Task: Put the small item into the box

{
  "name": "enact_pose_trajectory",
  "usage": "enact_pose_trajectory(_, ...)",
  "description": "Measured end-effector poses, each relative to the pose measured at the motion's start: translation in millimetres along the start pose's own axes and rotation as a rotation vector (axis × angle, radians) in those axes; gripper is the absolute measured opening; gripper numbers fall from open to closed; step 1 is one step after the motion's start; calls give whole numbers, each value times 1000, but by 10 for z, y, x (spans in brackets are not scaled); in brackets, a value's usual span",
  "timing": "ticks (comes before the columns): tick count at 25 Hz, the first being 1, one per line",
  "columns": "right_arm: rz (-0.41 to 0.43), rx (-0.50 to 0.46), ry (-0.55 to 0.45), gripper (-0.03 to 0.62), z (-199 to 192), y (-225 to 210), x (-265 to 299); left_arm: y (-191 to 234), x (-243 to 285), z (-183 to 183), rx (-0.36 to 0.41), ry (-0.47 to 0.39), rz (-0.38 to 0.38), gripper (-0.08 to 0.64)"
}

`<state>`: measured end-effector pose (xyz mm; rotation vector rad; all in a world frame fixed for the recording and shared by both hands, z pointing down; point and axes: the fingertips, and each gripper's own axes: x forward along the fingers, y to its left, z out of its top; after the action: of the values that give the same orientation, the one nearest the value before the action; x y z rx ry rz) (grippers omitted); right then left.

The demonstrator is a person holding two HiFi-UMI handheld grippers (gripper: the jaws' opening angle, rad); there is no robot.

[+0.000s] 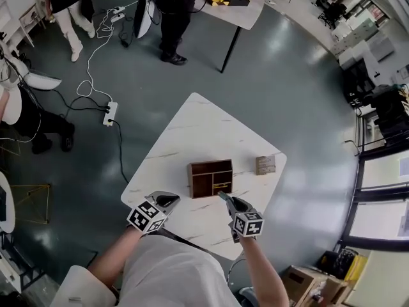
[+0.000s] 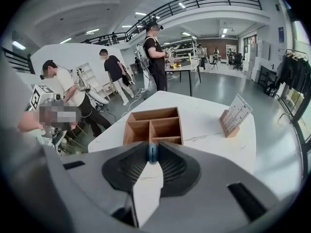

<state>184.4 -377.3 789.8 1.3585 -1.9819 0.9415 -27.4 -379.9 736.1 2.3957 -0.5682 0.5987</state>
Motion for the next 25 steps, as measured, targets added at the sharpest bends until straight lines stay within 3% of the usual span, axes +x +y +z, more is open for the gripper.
enact_pose_trajectory(16, -81, -19, 170, 83, -203, -59, 758, 381, 21, -43, -23, 43, -25, 14)
enact_pose_trajectory(25, -53, -21, 182, 86, -202, 61, 890, 512, -47, -113, -41, 53, -19, 15)
